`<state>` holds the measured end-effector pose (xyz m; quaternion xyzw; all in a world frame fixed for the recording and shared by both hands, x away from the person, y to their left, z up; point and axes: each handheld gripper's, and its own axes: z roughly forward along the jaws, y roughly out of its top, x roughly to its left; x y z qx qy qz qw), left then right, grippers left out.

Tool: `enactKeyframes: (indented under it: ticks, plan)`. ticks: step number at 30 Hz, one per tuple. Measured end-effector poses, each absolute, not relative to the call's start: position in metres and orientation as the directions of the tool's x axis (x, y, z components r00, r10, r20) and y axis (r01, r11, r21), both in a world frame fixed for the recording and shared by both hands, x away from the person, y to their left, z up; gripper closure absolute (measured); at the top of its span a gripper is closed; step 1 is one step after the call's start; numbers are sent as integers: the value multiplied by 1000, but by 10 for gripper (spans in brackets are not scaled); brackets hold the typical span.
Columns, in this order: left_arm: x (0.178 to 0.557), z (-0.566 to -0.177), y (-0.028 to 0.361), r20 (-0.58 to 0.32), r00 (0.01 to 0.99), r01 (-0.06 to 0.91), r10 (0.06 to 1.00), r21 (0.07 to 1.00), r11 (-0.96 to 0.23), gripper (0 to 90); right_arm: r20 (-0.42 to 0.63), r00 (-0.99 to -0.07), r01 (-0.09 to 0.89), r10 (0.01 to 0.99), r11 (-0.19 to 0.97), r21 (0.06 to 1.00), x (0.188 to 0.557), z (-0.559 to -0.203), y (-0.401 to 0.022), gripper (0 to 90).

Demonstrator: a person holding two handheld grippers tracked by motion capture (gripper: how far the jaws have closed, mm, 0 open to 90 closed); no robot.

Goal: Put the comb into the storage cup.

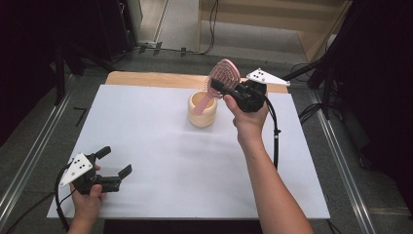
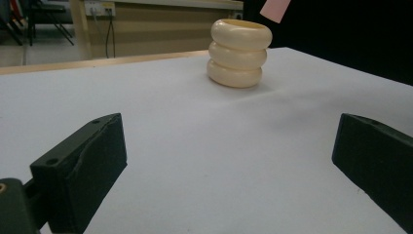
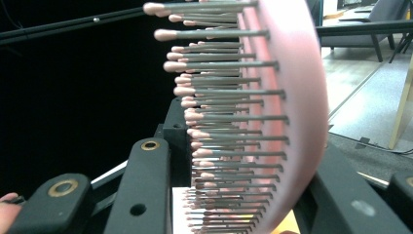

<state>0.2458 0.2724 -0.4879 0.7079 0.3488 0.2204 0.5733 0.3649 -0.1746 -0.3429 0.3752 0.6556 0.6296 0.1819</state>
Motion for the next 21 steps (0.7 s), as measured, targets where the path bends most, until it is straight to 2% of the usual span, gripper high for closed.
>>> enactKeyframes:
  ticks: [21]
  plan:
    - [246, -488, 271, -79, 665, 238, 743, 965, -111, 0, 232, -624, 251, 746, -89, 964, 382, -342, -176, 615]
